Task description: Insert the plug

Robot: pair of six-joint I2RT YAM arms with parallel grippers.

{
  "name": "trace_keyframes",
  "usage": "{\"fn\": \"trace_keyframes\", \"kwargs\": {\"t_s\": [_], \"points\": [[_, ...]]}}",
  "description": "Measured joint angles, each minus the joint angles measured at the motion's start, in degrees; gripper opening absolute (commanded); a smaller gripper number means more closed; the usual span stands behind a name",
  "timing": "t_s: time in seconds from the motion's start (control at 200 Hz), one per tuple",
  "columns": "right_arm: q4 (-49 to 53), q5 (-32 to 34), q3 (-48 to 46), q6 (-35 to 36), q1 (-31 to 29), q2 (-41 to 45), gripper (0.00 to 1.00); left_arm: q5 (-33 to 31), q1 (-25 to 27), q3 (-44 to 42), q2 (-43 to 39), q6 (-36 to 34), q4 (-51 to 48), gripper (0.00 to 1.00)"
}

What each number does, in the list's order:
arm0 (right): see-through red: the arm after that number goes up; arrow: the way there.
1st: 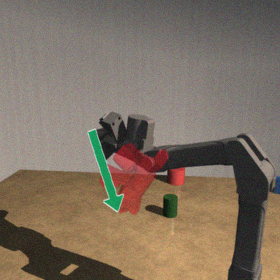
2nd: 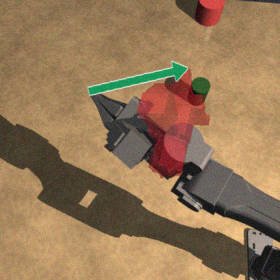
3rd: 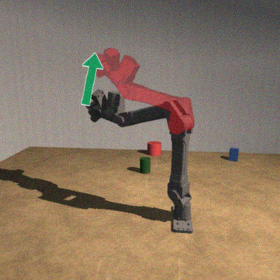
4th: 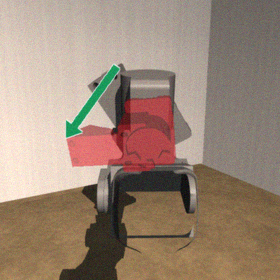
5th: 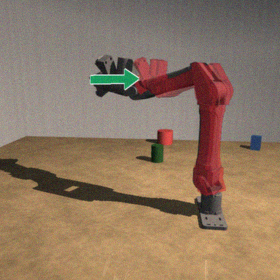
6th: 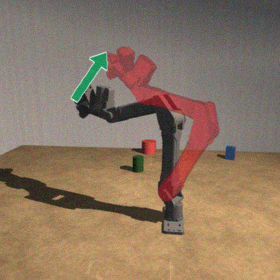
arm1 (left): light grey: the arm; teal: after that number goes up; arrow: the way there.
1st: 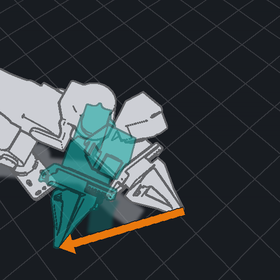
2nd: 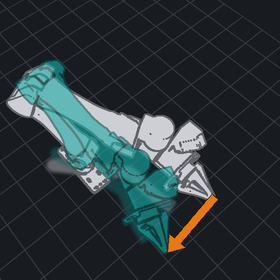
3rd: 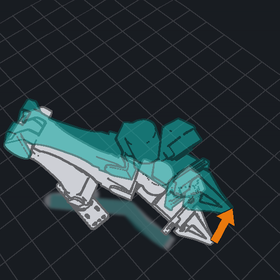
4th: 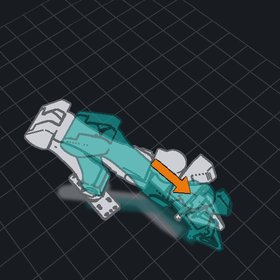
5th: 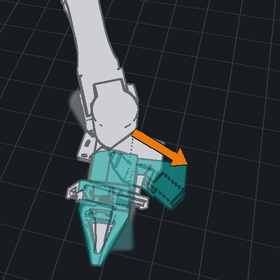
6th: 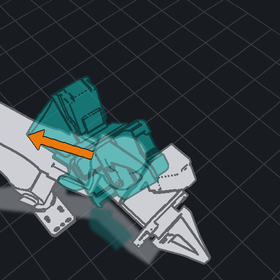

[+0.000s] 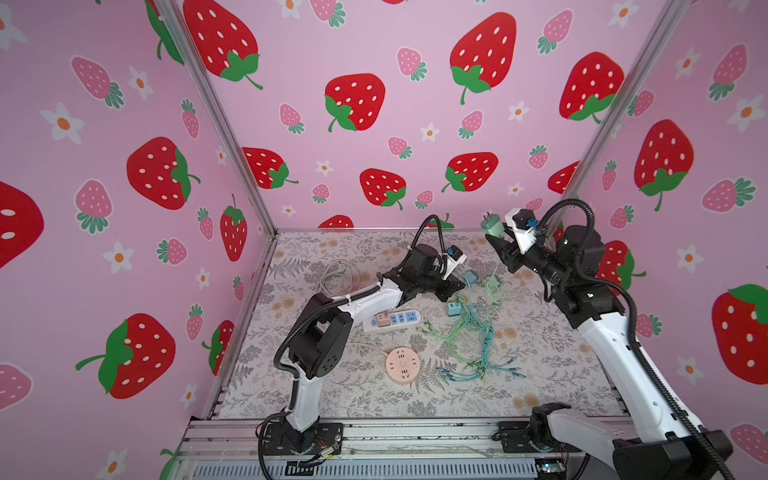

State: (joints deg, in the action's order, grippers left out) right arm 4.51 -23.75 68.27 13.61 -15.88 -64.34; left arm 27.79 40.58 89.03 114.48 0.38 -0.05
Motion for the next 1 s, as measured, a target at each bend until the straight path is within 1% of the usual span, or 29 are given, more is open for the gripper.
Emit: {"fn": "trace_keyframes", "kwargs": {"t_s": [0.14,0.28,0.38,0.47,0.59,0.6,0.635,0.67,0.765,0.81,0.885,1.0], "points": [[-0.68,1.49,-1.4,-0.83,0.42,0.66,0.19,-7.37,-0.55,9.09,0.46,-6.36,-9.07,0.0],[-0.63,2.12,-2.14,-1.4,0.42,2.34,0.19,-14.8,-0.57,15.15,2.38,-11.52,-13.92,0.0],[-0.66,2.4,-2.23,-1.7,0.42,3.74,0.19,-18.91,-0.57,16.24,5.09,-13.88,-15.82,0.0],[-0.61,2.78,-2.58,-1.86,0.42,5.18,0.19,-21.62,-0.59,16.24,8.26,-15.02,-18.12,0.05],[-0.33,3.06,-2.71,-1.99,0.42,6.69,0.19,-25.44,-0.57,16.26,11.63,-15.89,-20.11,0.05],[-0.31,3.13,-2.71,-1.99,0.42,6.8,0.19,-25.7,-0.55,16.28,11.72,-15.91,-20.35,0.08],[-0.15,3.21,-2.71,-1.99,0.42,7.13,0.19,-26.73,-0.5,16.5,12.33,-16.22,-21.44,0.12],[-0.04,3.34,-2.71,-2.01,0.42,7.39,0.19,-27.71,-0.46,16.9,12.7,-16.5,-22.56,0.17],[0.57,3.43,-2.71,-2.01,0.42,7.85,0.19,-28.87,-0.46,18.47,13.35,-16.79,-26.18,0.38],[1.07,3.43,-2.71,-2.01,0.42,7.96,0.19,-28.44,-0.46,18.82,13.33,-16.83,-27.47,0.45],[1.68,3.45,-2.69,-2.01,0.42,8.04,0.19,-26.38,-0.61,18.78,12.63,-16.87,-29.11,0.51],[2.78,3.69,-2.56,-2.01,0.42,7.96,0.19,-21.75,-0.63,18.56,10.54,-16.13,-31.78,0.54]]}}
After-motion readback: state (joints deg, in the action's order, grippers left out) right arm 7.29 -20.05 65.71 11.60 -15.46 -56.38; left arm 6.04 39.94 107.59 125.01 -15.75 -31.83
